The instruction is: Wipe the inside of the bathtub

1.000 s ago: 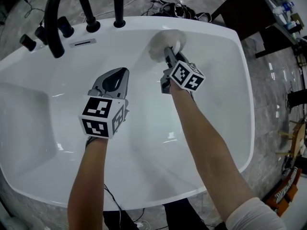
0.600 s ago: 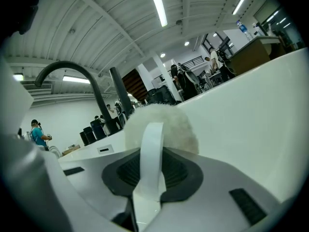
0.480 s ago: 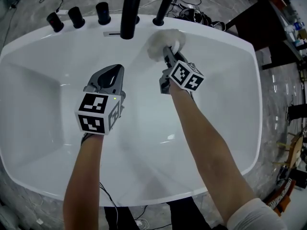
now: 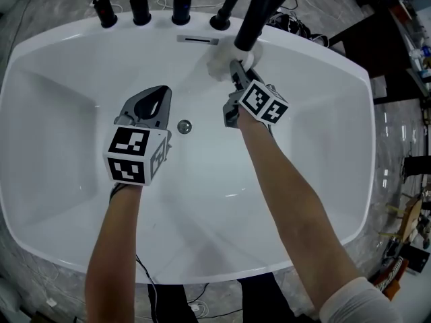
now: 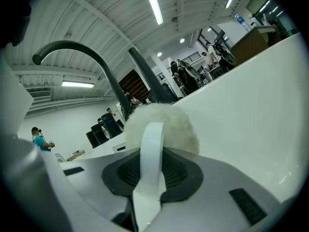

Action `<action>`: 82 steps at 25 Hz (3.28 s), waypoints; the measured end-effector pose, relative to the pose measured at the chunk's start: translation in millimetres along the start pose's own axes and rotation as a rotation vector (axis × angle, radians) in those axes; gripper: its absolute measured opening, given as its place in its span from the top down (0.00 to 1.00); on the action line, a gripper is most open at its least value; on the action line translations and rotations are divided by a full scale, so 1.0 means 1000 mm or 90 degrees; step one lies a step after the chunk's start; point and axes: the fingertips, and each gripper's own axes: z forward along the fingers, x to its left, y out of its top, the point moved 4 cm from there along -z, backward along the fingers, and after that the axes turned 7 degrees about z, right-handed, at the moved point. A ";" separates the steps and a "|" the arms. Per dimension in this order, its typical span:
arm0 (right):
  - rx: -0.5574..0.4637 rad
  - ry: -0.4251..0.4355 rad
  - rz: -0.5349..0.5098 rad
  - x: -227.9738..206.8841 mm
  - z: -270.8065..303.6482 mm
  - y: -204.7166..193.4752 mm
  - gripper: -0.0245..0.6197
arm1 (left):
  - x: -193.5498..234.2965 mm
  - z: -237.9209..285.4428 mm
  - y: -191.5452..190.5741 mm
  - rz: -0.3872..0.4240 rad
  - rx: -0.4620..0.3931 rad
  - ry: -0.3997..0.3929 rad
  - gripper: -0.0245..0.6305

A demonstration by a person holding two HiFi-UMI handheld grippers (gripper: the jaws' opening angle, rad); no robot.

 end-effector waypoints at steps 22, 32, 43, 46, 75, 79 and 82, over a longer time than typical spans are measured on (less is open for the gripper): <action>0.057 0.025 0.037 0.045 0.025 -0.020 0.82 | 0.059 -0.055 -0.009 0.013 0.022 0.063 0.95; 0.045 -0.007 0.010 0.082 0.039 -0.044 0.82 | 0.102 -0.074 -0.036 0.010 0.023 0.020 0.95; 0.062 0.014 0.007 0.143 0.073 -0.080 0.82 | 0.167 -0.093 -0.051 0.015 0.025 0.017 0.95; 0.079 0.035 -0.009 0.175 0.089 -0.097 0.82 | 0.191 -0.106 -0.057 0.016 0.022 0.021 0.95; 0.225 0.220 -0.114 0.413 0.226 -0.251 0.82 | 0.388 -0.204 -0.145 -0.051 0.031 0.135 0.95; 0.227 0.232 -0.118 0.433 0.240 -0.267 0.82 | 0.401 -0.214 -0.149 -0.056 0.017 0.142 0.95; 0.231 0.241 -0.121 0.449 0.249 -0.280 0.82 | 0.411 -0.222 -0.158 -0.060 0.017 0.149 0.95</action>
